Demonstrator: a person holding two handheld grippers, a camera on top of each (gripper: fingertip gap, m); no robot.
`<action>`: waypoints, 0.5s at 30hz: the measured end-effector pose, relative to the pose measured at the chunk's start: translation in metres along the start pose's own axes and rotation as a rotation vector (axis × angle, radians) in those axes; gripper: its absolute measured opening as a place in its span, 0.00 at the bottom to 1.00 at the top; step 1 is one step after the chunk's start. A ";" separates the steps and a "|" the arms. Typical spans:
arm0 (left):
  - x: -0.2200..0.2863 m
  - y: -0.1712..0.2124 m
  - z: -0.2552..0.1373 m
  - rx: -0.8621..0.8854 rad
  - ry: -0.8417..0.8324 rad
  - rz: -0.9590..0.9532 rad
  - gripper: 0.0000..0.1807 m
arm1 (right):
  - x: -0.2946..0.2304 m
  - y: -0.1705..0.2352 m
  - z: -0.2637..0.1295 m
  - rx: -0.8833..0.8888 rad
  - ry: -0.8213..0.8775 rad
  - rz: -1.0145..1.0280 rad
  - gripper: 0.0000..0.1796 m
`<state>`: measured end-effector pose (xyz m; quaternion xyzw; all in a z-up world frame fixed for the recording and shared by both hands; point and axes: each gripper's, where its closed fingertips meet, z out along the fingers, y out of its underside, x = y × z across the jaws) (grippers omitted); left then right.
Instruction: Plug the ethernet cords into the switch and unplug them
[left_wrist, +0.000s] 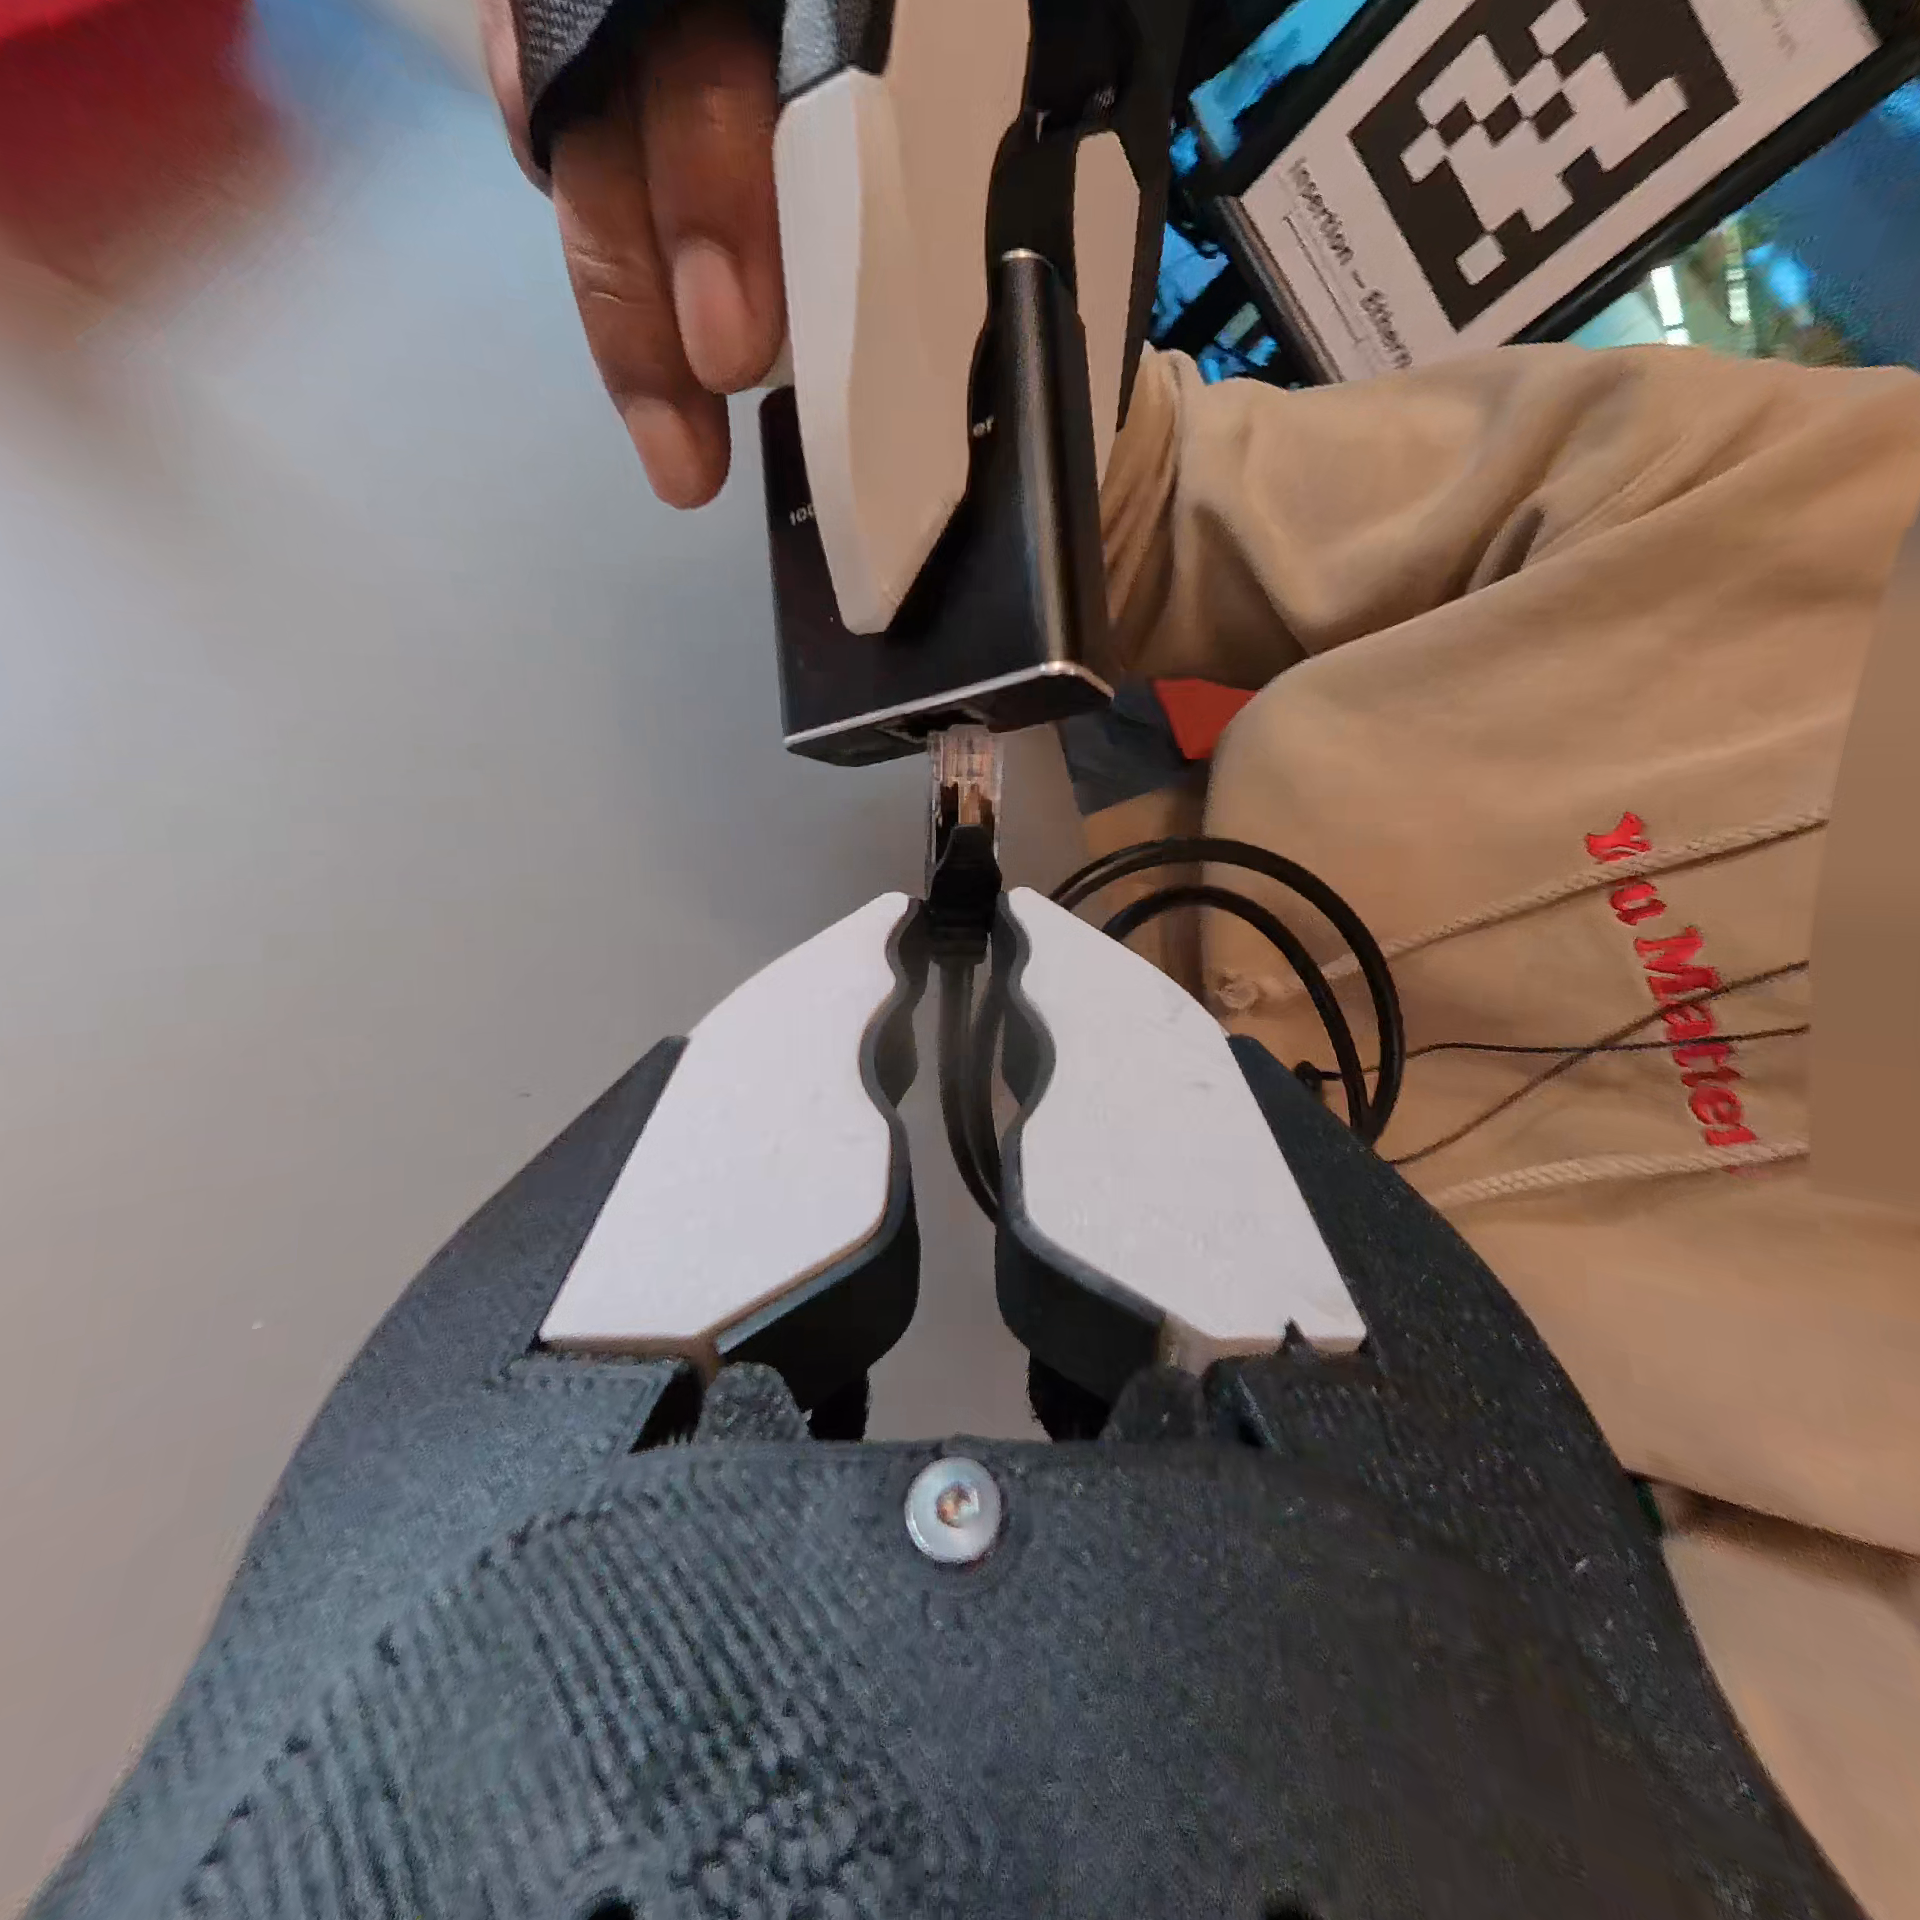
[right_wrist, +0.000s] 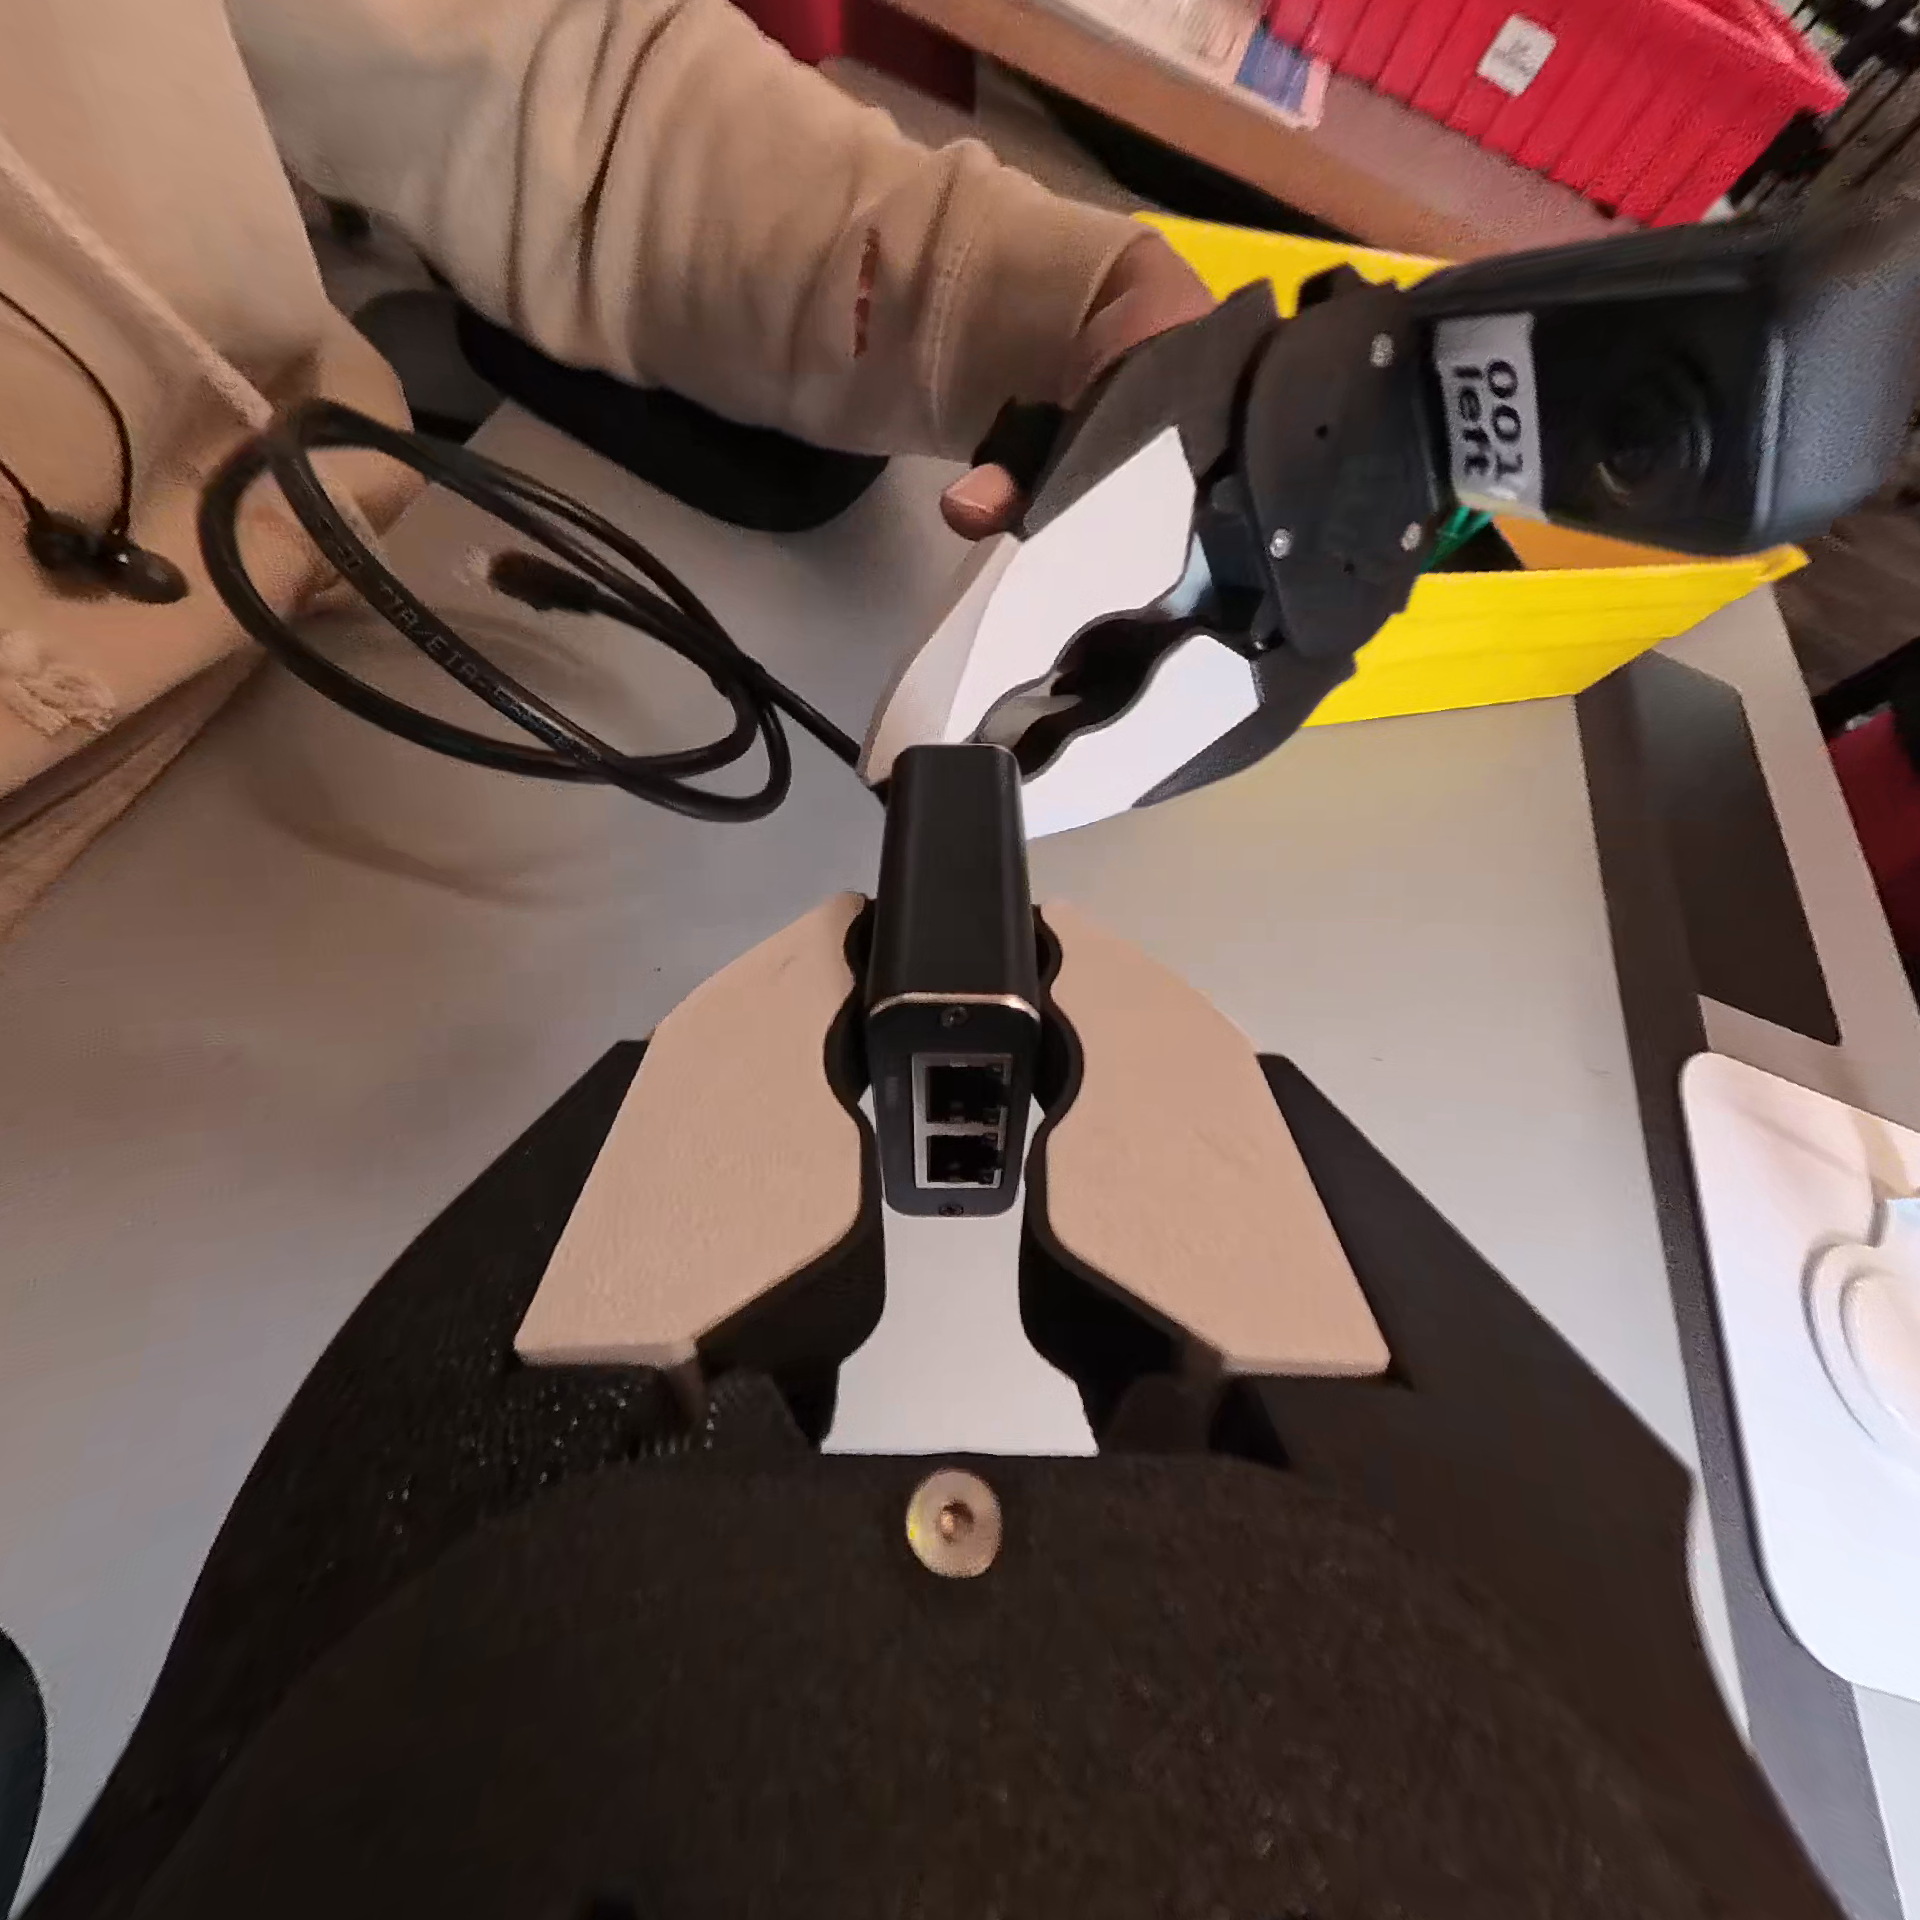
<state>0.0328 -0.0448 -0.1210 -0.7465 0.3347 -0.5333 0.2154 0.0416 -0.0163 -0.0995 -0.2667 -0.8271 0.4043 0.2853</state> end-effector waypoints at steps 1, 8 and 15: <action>0.002 0.004 0.001 -0.015 0.038 -0.014 0.07 | -0.002 0.000 0.002 -0.009 -0.007 -0.011 0.14; 0.010 0.020 0.010 -0.056 0.217 -0.055 0.06 | -0.018 -0.008 0.010 -0.058 -0.059 -0.084 0.14; 0.021 0.024 0.010 -0.050 0.352 -0.061 0.06 | -0.029 -0.017 0.013 -0.095 -0.074 -0.162 0.14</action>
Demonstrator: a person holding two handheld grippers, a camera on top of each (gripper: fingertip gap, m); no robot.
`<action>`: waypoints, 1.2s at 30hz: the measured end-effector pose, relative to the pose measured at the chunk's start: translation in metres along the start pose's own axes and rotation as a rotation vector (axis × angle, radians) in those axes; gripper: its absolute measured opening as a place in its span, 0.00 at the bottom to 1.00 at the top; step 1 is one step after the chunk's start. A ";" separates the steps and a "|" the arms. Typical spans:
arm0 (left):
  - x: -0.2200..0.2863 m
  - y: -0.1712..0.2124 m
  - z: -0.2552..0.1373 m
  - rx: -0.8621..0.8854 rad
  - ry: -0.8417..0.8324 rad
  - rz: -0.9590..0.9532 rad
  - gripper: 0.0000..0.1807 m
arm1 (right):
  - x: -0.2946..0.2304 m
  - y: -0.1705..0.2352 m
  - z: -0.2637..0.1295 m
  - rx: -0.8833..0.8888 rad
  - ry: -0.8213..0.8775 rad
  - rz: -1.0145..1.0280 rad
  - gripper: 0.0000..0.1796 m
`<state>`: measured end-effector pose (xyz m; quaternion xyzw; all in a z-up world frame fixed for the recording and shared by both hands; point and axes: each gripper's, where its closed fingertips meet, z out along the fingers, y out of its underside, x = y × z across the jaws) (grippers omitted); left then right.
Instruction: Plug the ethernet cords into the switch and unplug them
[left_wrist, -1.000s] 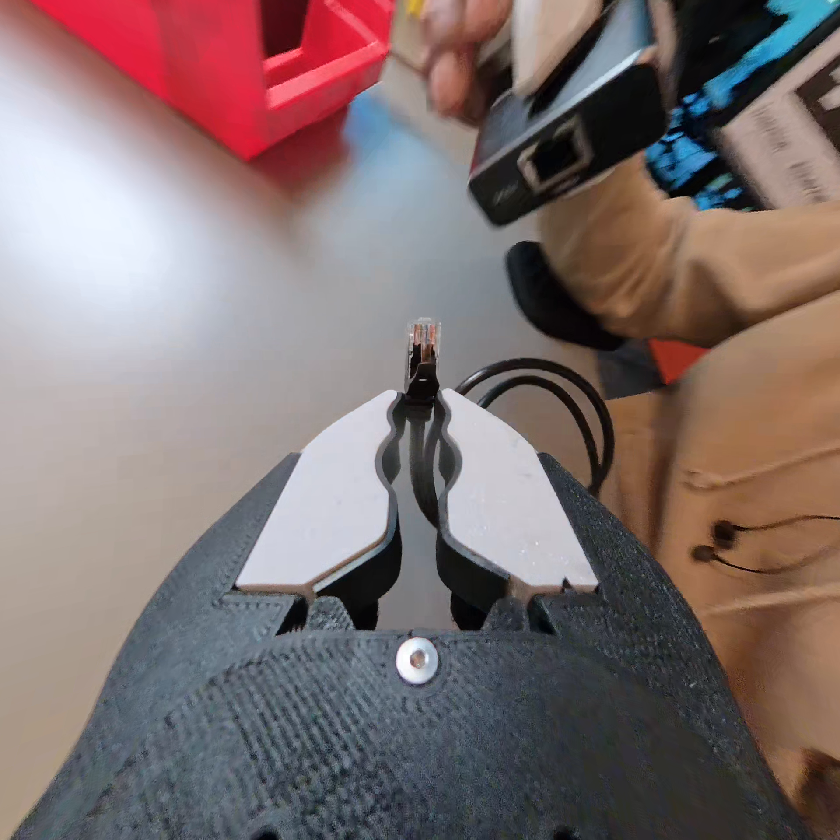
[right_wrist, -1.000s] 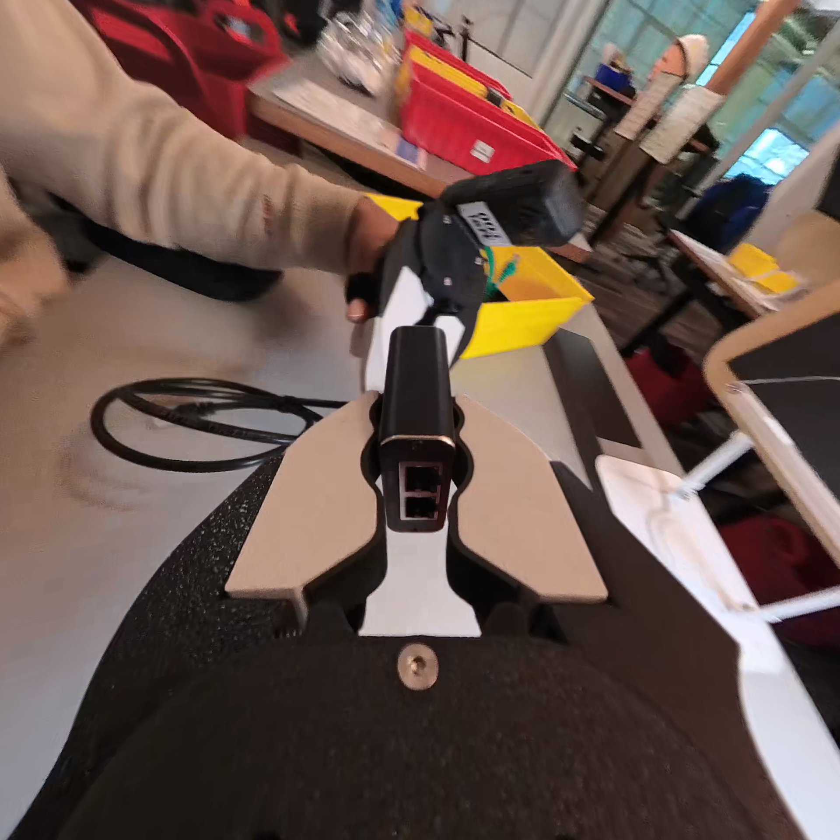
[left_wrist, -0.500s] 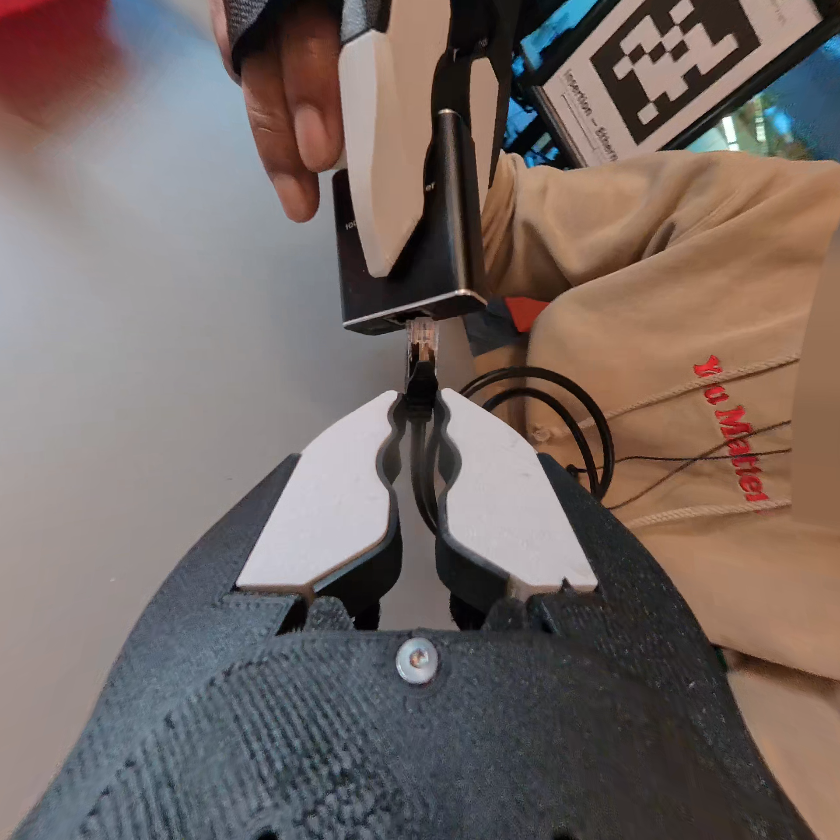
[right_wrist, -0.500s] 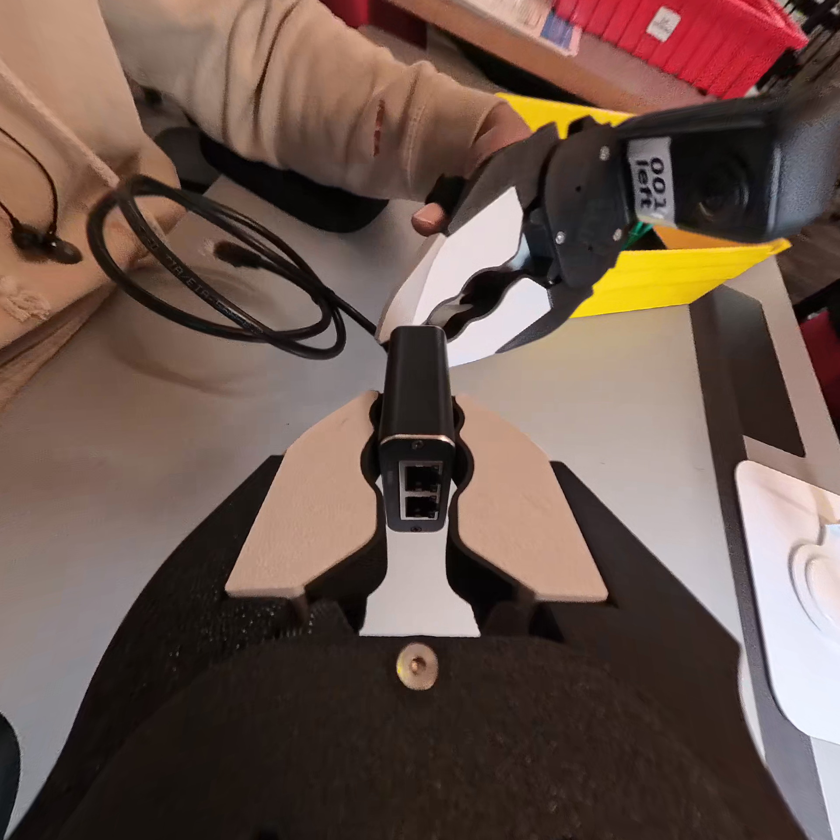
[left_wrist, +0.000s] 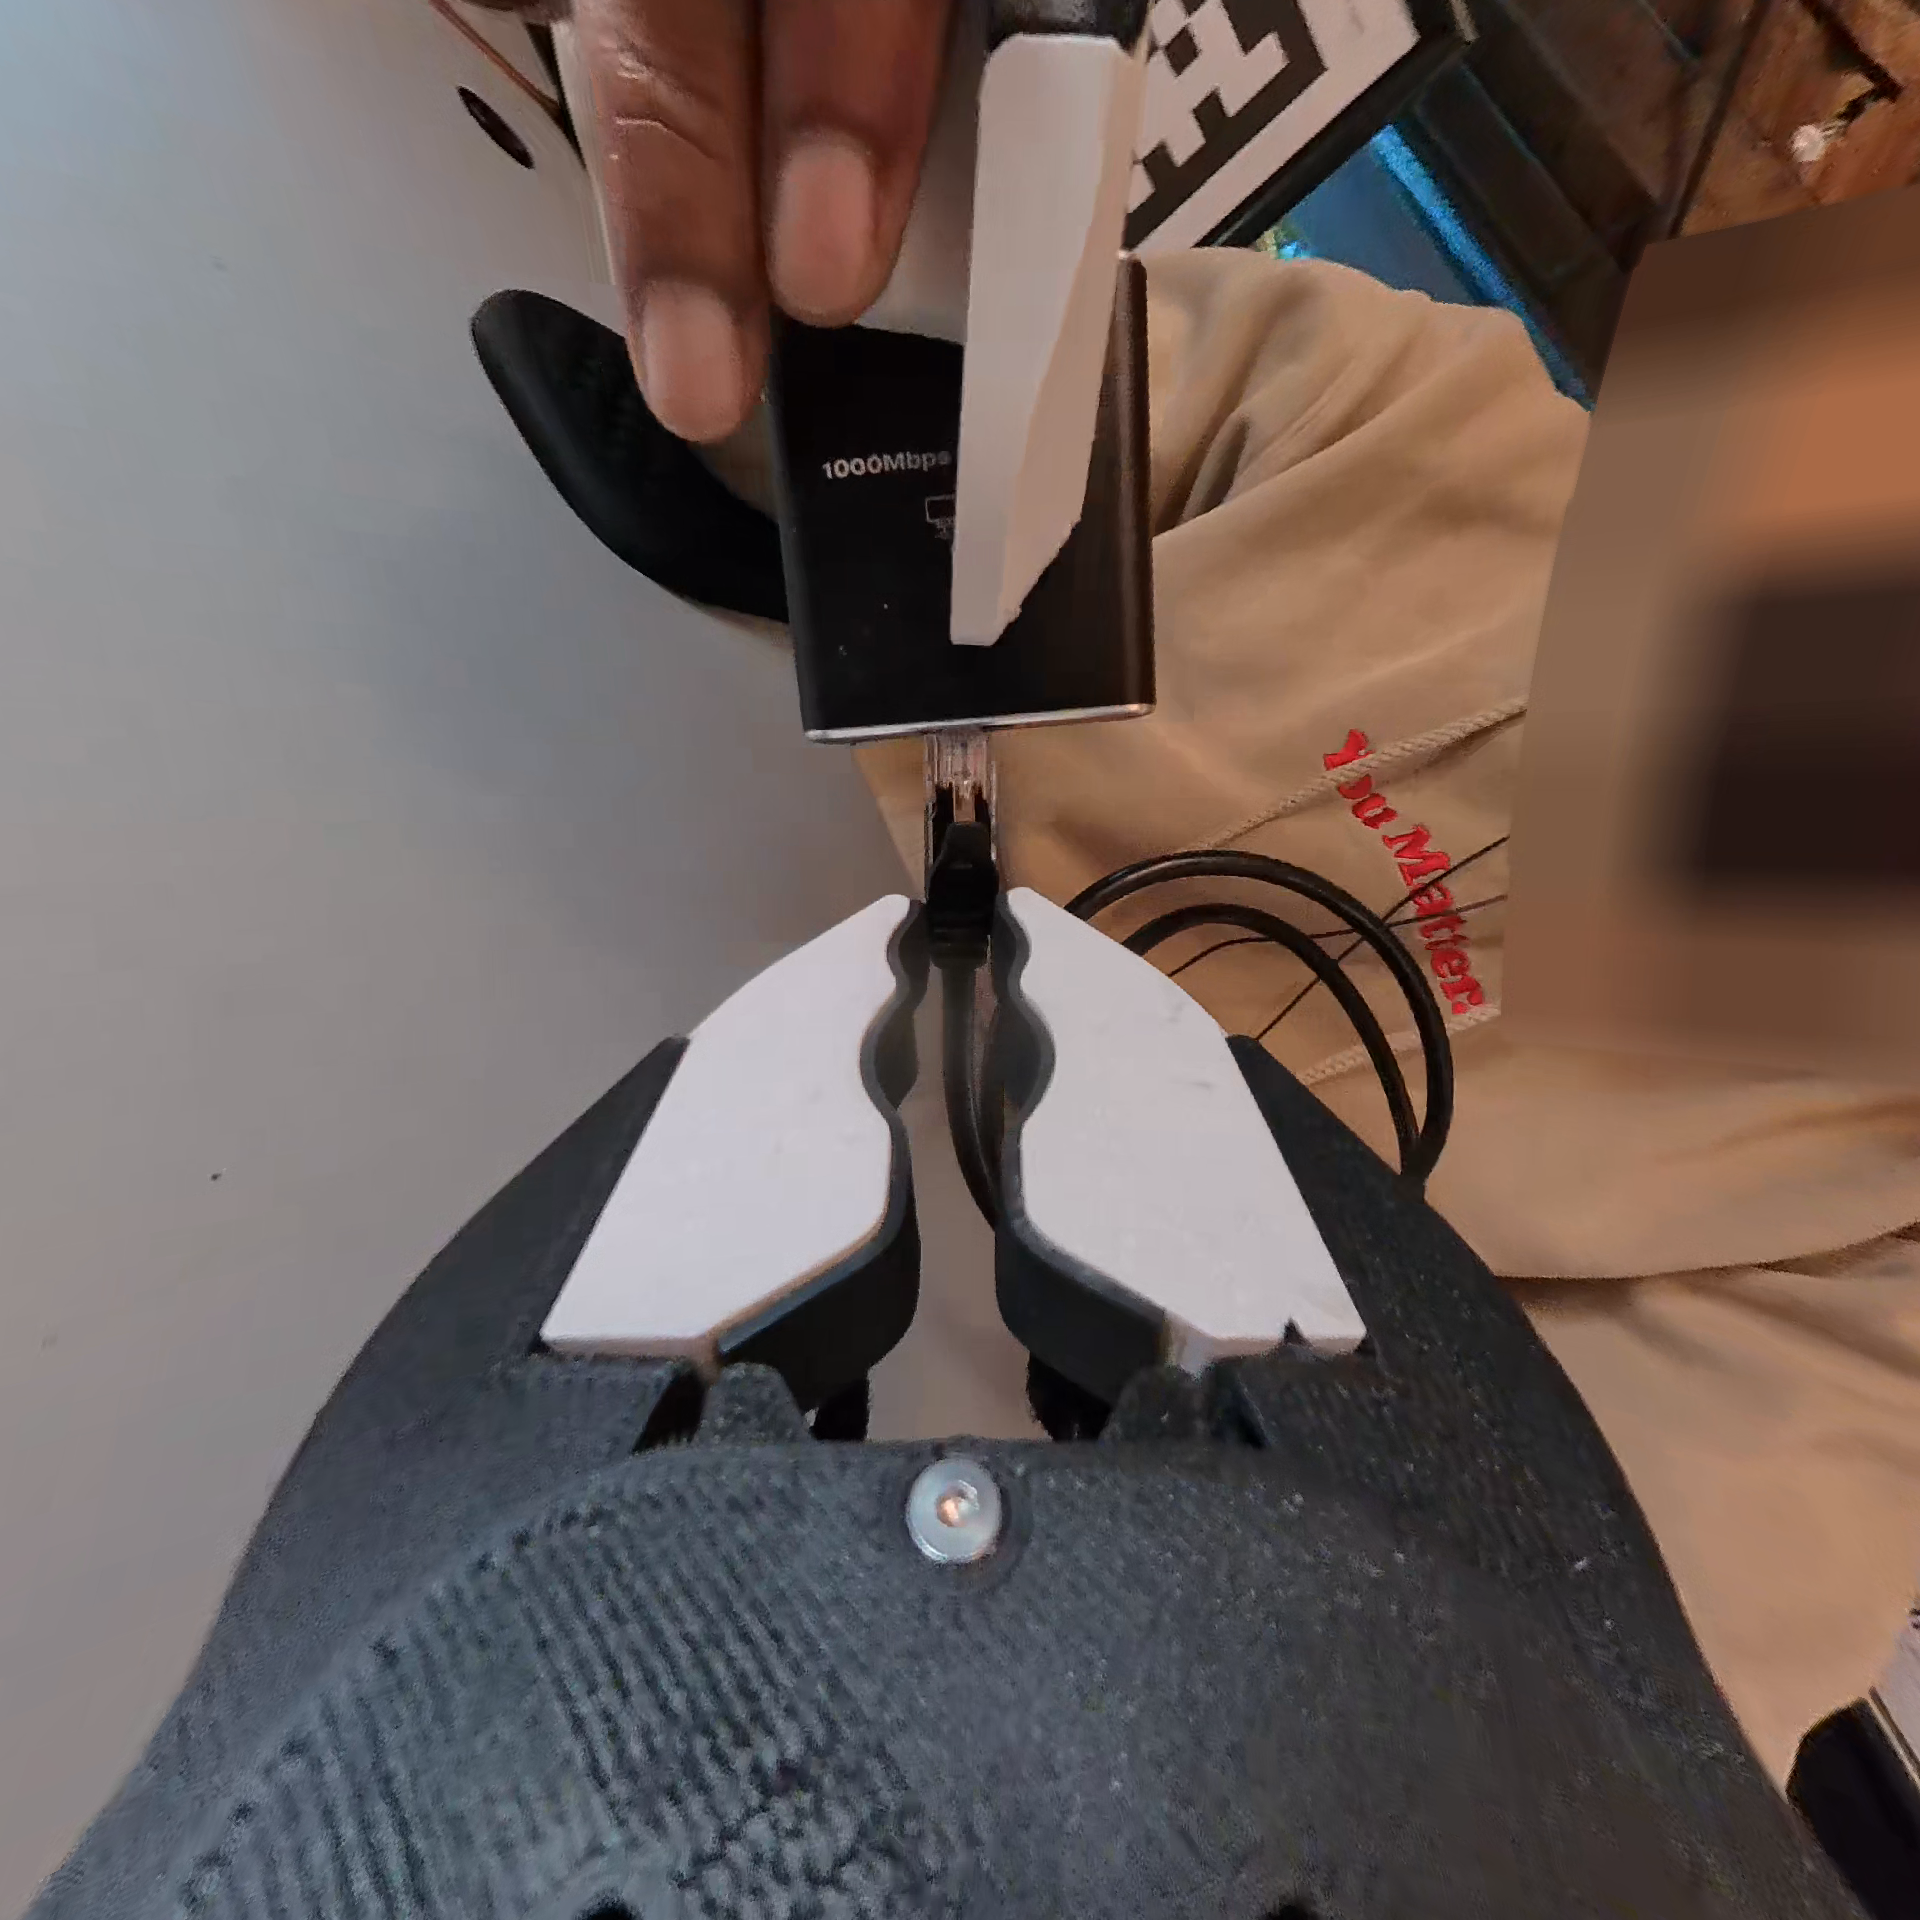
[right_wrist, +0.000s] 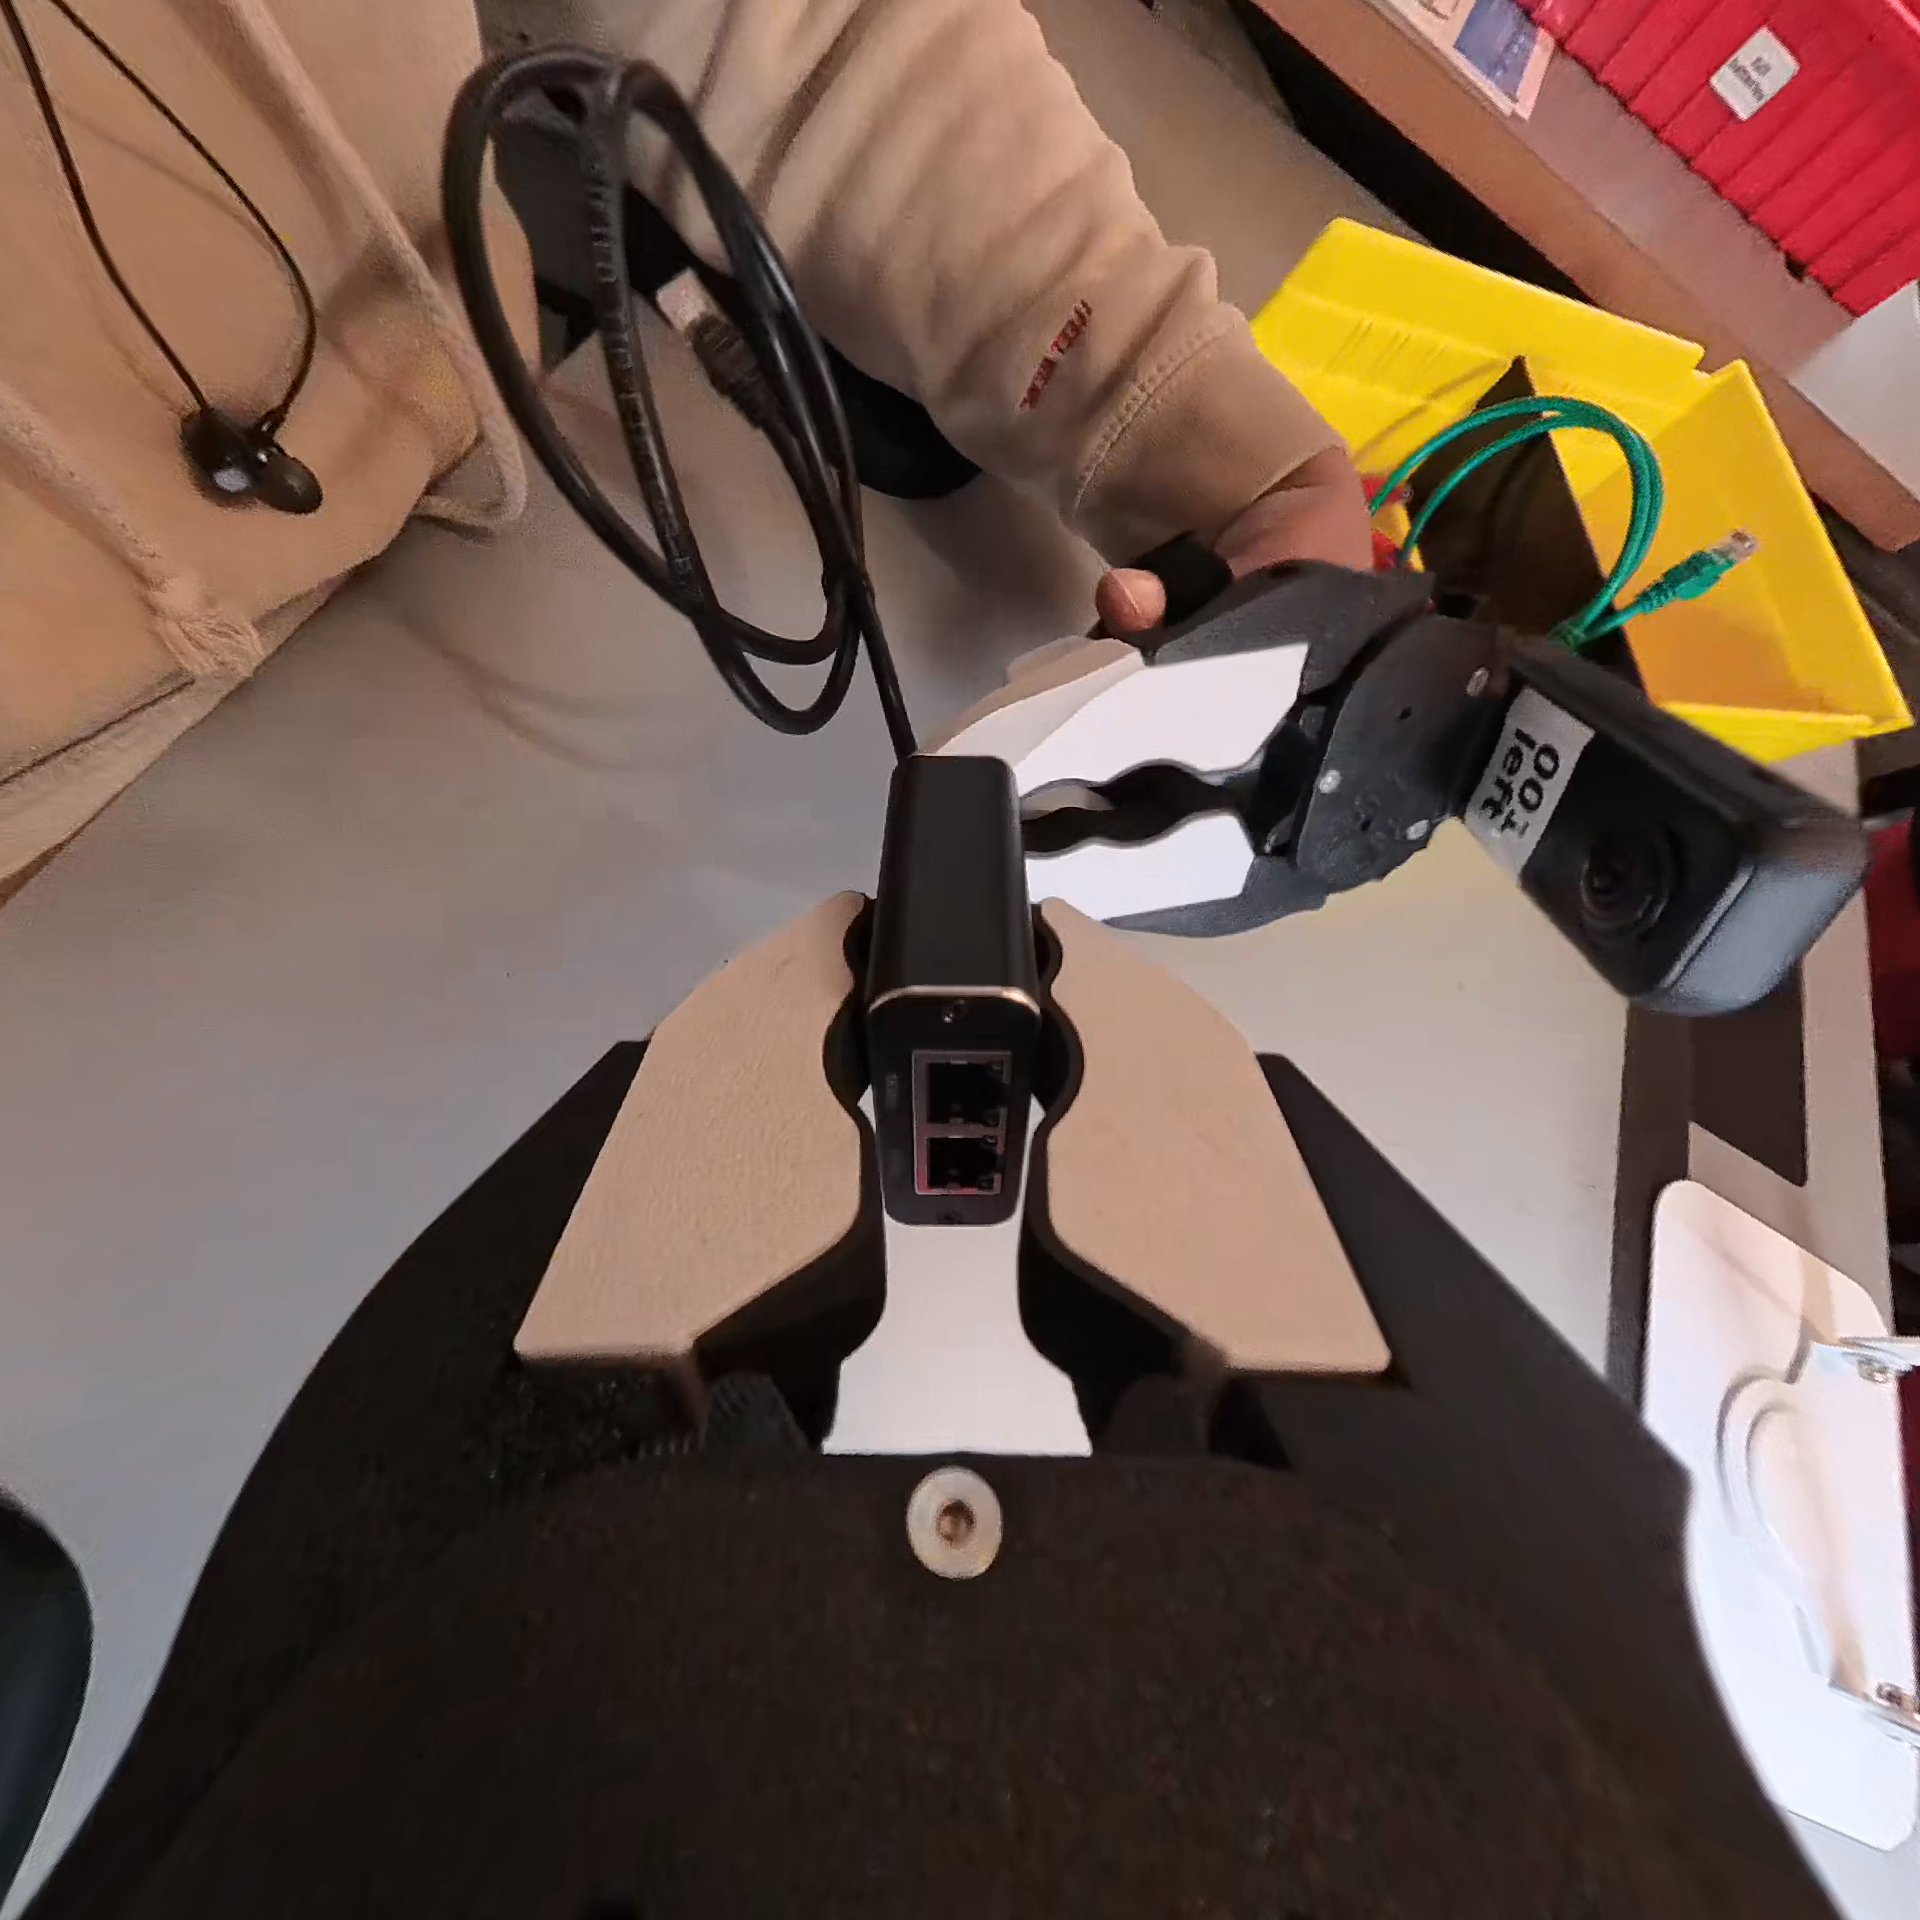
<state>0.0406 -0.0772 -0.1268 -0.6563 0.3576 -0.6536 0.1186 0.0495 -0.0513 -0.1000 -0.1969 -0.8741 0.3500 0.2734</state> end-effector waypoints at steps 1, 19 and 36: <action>0.000 0.000 0.001 0.008 0.020 -0.008 0.06 | 0.000 -0.001 0.000 -0.010 0.007 -0.016 0.14; 0.004 0.004 0.008 0.005 0.138 -0.025 0.06 | -0.013 -0.003 0.001 -0.074 -0.012 -0.074 0.15; 0.002 -0.013 0.000 0.098 0.095 -0.025 0.06 | -0.003 -0.006 -0.002 -0.036 0.045 -0.075 0.14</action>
